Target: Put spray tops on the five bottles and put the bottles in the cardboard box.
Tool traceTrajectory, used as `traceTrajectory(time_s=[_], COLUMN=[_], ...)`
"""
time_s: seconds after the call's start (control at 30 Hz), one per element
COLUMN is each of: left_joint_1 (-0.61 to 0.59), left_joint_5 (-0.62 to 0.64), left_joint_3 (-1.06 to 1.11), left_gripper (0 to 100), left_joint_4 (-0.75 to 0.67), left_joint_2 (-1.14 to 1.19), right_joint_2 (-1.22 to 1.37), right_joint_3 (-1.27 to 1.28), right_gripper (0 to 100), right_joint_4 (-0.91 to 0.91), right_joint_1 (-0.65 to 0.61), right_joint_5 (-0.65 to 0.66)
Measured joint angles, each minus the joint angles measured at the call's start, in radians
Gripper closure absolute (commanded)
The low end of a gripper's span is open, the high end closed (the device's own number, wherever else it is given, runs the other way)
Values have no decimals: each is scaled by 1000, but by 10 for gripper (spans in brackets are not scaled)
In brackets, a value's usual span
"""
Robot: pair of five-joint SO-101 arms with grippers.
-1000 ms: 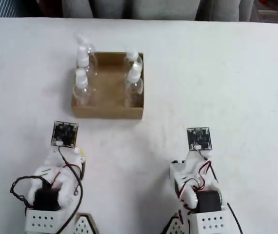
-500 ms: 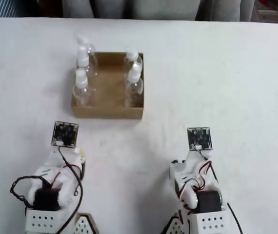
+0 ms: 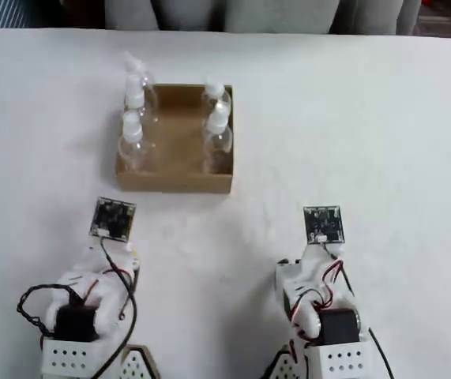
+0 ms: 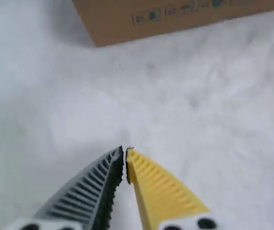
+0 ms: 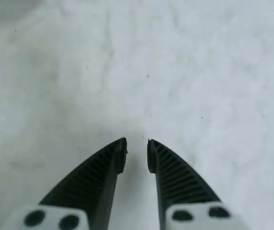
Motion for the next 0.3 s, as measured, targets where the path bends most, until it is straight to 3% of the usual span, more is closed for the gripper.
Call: traceTrajectory(time_s=[0.3], left_joint_1=[0], left_joint_5=[-60], left_joint_3=[0], left_gripper=[976], left_joint_4=[5], left_joint_2=[0], right_joint_2=[0], right_joint_3=[0], right_gripper=[955], right_joint_4=[0], right_joint_1=[0], right_joint_5=[0])
